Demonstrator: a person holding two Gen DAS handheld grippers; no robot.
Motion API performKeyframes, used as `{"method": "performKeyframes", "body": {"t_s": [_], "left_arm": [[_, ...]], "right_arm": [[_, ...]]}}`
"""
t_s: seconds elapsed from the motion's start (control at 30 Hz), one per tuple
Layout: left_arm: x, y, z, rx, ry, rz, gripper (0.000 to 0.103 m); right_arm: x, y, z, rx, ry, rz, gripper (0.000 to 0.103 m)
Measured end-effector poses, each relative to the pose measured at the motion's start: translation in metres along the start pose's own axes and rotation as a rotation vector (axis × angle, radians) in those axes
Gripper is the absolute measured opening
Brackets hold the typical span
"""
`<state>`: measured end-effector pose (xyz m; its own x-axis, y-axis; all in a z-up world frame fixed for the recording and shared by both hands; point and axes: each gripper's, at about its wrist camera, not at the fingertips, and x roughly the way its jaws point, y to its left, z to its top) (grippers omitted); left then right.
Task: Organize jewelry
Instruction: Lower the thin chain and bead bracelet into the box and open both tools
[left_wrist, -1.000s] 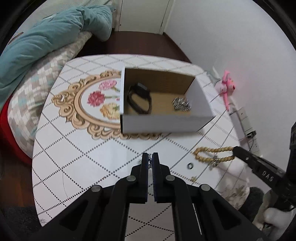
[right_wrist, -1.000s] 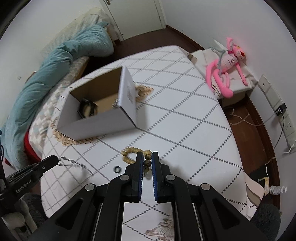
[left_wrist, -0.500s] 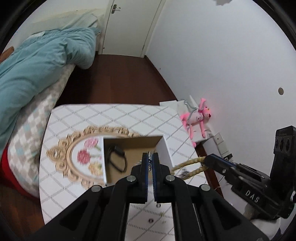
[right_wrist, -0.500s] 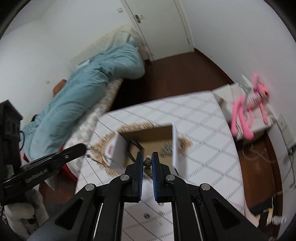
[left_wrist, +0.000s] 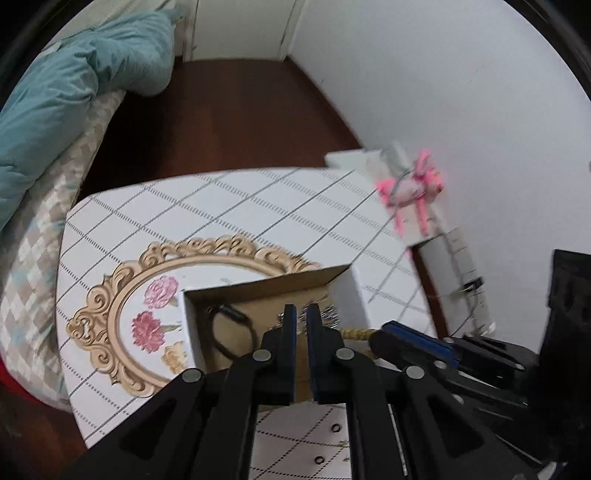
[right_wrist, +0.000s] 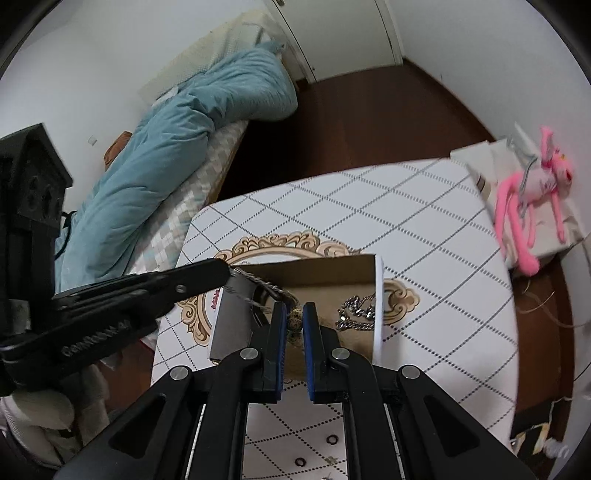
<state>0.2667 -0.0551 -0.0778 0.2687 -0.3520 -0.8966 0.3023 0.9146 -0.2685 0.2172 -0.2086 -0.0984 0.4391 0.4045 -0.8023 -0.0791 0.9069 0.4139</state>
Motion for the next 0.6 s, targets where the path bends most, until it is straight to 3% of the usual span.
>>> {"method": "performKeyframes", "body": {"t_s": [0.1,0.13,0.2,0.23,0.27,0.33,0.43,0.5,0.53,0.6], "left_arm": [[0.009,0.008,0.001,-0.027,0.023,0.028,0.006],[0.01,0.011,0.001,-0.042,0.023,0.041,0.011],[0.01,0.018,0.0,-0.059,0.011,0.068,0.038],[0.008,0.021,-0.003,-0.068,-0.003,0.1,0.067],[0.007,0.024,-0.005,-0.074,-0.023,0.122,0.079],[0.004,0.03,-0.009,-0.087,-0.052,0.163,0.079],[0.007,0.038,-0.016,-0.108,-0.067,0.227,0.079],[0.007,0.041,-0.025,-0.109,-0.094,0.266,0.087],[0.008,0.042,-0.03,-0.103,-0.103,0.293,0.101],[0.01,0.042,-0.04,-0.09,-0.114,0.337,0.103]], "right_arm": [[0.024,-0.005,0.002,0.001,0.105,0.025,0.009],[0.032,-0.008,0.001,0.006,0.139,-0.002,0.01],[0.043,-0.01,0.0,-0.024,0.175,-0.058,0.012],[0.045,-0.011,-0.002,-0.036,0.178,-0.089,0.026],[0.044,-0.012,-0.004,-0.044,0.167,-0.12,0.052],[0.038,-0.013,-0.006,-0.062,0.132,-0.151,0.067],[0.033,-0.013,-0.01,-0.098,0.108,-0.254,0.07],[0.032,-0.015,-0.014,-0.117,0.096,-0.35,0.089],[0.033,-0.017,-0.017,-0.126,0.091,-0.4,0.097],[0.036,-0.023,-0.02,-0.131,0.096,-0.445,0.098]]}}
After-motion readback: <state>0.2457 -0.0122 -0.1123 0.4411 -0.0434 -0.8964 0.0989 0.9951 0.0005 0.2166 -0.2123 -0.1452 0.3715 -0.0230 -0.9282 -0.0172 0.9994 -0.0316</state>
